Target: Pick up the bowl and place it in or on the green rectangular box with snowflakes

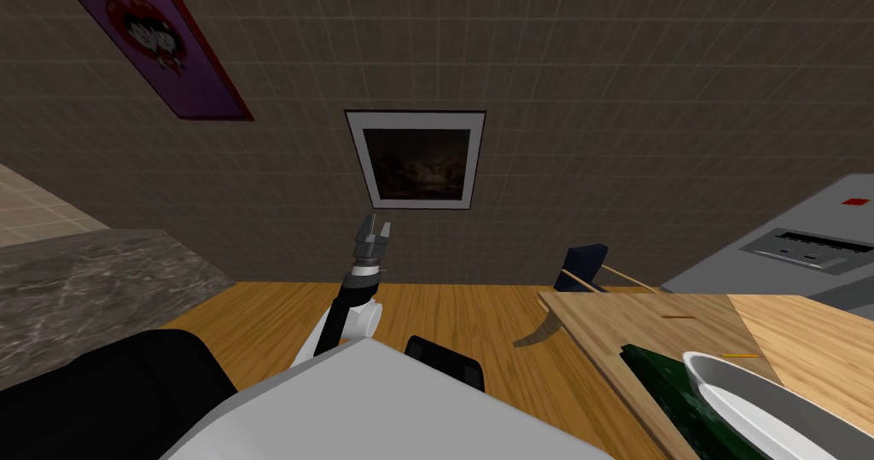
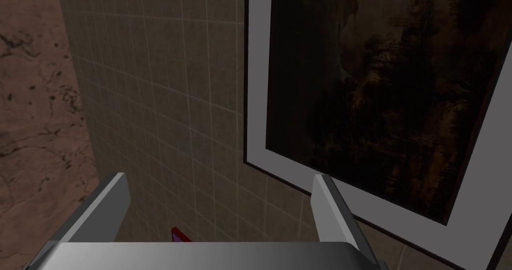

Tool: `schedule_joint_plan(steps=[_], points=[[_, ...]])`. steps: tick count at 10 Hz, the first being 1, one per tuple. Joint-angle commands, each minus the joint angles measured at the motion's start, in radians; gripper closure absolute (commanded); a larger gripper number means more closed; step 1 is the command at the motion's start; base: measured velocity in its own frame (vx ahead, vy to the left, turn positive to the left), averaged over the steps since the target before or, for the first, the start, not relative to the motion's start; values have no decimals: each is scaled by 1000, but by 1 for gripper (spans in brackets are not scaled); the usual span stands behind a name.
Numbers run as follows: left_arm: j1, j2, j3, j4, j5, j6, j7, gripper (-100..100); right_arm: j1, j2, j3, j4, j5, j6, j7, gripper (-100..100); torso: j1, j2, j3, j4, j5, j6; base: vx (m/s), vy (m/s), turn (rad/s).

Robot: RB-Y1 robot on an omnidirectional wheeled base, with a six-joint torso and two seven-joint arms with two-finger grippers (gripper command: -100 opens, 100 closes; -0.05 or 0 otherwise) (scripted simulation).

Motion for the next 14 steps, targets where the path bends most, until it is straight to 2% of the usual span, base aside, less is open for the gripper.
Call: schedule_joint_plan(steps=[1,3,4,5,9,10,11,14], points=[[0,0,0,0,0,0,0,0,50,-12,-13,-16,-24,2,-4,100,0,0,0,0,0,0,115,-11,-39],[0,0,0,0,0,0,0,0,84,-14,6,-8,-28,-8,-23,100,2,5,3,2,2,-1,53,-15,-22],[0,0,0,0,0,0,0,0,79,-14,-3,-20,-29,3,-15,100,2,7,4,2,2,1,27,-11,-25],[0,0,0,0,0,0,0,0,83,-14,-1,-20,-29,3,-16,-100,3,8,5,3,2,-1,0,0,0],[0,0,0,0,0,0,0,0,83,-14,-1,-20,-29,3,-16,-100,5,10,6,3,3,-1,0,0,0],[0,0,0,0,0,0,0,0,83,-14,-1,-20,-29,3,-16,0,5,10,6,3,3,-1,0,0,0],[0,0,0,0,0,0,0,0,86,-47,-8,-27,-39,-20,-29,-100,5,10,7,3,3,-1,3,-10,-82],[0,0,0,0,0,0,0,0,91,-102,-20,-39,-54,-58,-50,-100,4,10,6,3,3,-1,2,-19,-72]])
